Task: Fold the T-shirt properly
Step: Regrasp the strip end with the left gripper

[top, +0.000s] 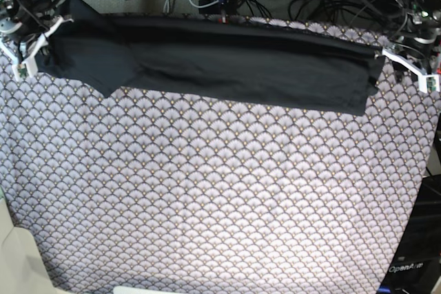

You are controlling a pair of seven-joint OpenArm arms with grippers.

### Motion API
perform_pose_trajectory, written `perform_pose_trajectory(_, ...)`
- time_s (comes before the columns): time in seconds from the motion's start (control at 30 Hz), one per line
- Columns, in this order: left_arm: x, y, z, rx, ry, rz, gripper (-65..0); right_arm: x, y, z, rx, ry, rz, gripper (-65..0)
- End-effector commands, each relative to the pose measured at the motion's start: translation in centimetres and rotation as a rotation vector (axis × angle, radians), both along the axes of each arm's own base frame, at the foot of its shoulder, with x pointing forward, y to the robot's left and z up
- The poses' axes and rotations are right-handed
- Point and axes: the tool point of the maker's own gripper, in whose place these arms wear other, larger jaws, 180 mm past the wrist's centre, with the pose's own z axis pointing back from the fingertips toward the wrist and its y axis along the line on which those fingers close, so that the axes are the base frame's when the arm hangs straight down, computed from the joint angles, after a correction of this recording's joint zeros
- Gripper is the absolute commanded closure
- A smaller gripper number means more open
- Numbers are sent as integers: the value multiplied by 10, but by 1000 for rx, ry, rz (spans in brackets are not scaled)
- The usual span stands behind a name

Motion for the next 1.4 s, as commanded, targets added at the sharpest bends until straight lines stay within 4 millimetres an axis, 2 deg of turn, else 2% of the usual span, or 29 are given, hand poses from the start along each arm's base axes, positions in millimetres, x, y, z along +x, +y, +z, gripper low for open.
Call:
perform_pose_trajectory(0.0, 8, 5, 14, 24, -49, -4, -238, 6, 1, 7, -4, -28, 20, -28)
perform_pose_trajectory(0.17, 8, 5, 14, 23, -49, -5, -238, 6, 9, 3, 10, -17, 37, -120)
perform_pose_trajectory(0.3, 9, 10, 16, 36, -47, -8, -238, 0, 15, -4, 7, 44, 68, -149)
perform_pose_trajectory(0.5, 8, 11, 16, 38, -46, -7, -238, -3, -2, 0, -50, 96, 77, -154)
perform_pose_trajectory(0.63, 9, 10, 16, 36, -46, -10, -238, -2, -4, 1, -59, 98, 79, -155)
perform_pose_trajectory(0.73, 18, 11, 21, 36, -70, -5, -238, -2, -5, 1, -58, 96, 77, -155)
perform_pose_trajectory(0.9, 15, 11, 8, 5, -44, 3, -239, 0, -22, -18, -79, 150, 29, -155)
perform_pose_trajectory(1.0, 16, 9, 6, -4, -48, 3, -301, 4, -28, -31, -64, 153, 3, -155)
perform_pose_trajectory(1.1, 21, 6, 6, -14, -58, 2, -404, 5, -26, -38, -38, 144, 0, -155)
perform_pose_trajectory(1.13, 25, 5, 8, -15, -69, 2, -417, 6, -22, -40, -30, 144, 10, -155)
perform_pose_trajectory(1.2, 28, 4, 9, -20, -77, 1, -416, 9, -16, -42, -19, 132, 29, -155)
perform_pose_trajectory(1.37, 46, -16, 12, -80, -128, -22, -417, 12, 0, -48, -1, 143, 80, -155)
